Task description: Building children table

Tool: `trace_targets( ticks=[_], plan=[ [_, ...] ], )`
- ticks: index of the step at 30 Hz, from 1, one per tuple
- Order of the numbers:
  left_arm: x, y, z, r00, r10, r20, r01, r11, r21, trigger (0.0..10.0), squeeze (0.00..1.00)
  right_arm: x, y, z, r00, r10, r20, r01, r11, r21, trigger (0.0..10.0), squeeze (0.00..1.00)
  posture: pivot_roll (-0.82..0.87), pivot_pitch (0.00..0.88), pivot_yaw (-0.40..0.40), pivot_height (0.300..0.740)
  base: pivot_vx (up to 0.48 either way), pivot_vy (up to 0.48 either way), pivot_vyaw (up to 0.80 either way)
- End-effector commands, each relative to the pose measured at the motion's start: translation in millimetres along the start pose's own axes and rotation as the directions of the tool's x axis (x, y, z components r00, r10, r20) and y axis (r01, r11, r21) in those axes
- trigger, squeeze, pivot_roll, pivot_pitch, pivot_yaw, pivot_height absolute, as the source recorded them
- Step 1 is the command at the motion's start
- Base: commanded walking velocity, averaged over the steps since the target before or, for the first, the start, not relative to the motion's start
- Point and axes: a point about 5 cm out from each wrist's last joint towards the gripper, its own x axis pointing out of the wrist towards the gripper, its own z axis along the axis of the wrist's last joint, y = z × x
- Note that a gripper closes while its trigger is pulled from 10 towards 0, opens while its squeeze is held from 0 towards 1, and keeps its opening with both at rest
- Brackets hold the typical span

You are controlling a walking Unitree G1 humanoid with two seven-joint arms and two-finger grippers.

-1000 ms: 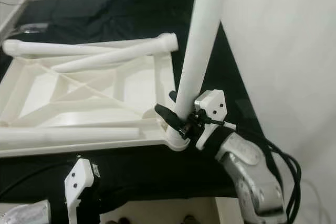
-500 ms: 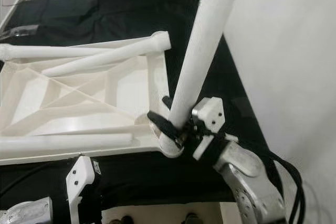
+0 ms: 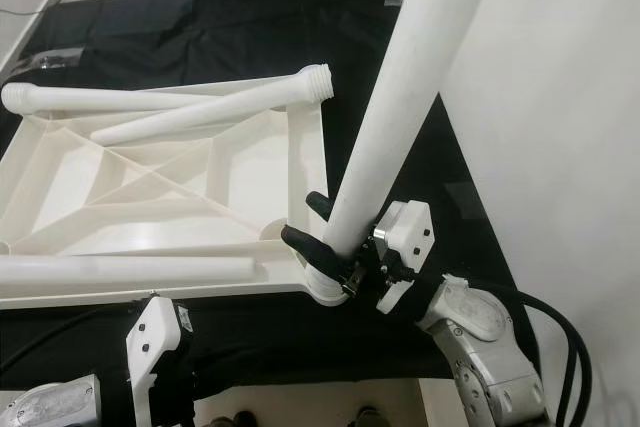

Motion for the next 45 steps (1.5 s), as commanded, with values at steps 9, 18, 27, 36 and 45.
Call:
trace_targets(
  ticks=[9,18,27,36,45],
  plan=[
    [-1.8,-1.3,-7,0.999,-0.01,-0.032,0.009,1.0,-0.024,10.0,0.0,-0.6,1.9,-29,0.963,0.076,-0.26,-0.115,0.984,-0.136,10.0,0.0,0.01,0.299,0.107,0.74,0.0,0.0,0.0],
    [-1.0,-2.8,-7,0.999,-0.011,-0.031,0.01,1.0,-0.025,10.0,0.0,5.9,-3.3,-33,0.926,0.121,-0.358,-0.173,0.978,-0.116,10.0,0.0,0.01,0.291,0.096,0.74,0.0,0.0,0.0],
    [-1.0,-5.6,-7,1.0,-0.01,-0.026,0.01,0.999,-0.032,10.0,0.0,18.1,-33.7,-42,0.931,-0.094,-0.353,0.136,0.986,0.096,10.0,0.0,0.01,0.285,0.088,0.74,0.0,0.0,0.0],
    [-2.4,-6.1,-7,1.0,-0.012,-0.029,0.011,0.999,-0.033,10.0,0.0,11.9,-46.2,-59,0.897,-0.203,-0.393,0.269,0.955,0.121,10.0,0.0,0.02,0.289,0.094,0.74,0.0,0.0,0.0],
    [-2.4,-6.1,-6,0.999,-0.015,-0.03,0.014,0.999,-0.033,10.0,0.0,13.5,-44.3,-58,0.919,-0.206,-0.337,0.225,0.974,0.017,10.0,0.0,0.02,0.302,0.102,0.74,0.0,0.0,0.0]
  ],
)
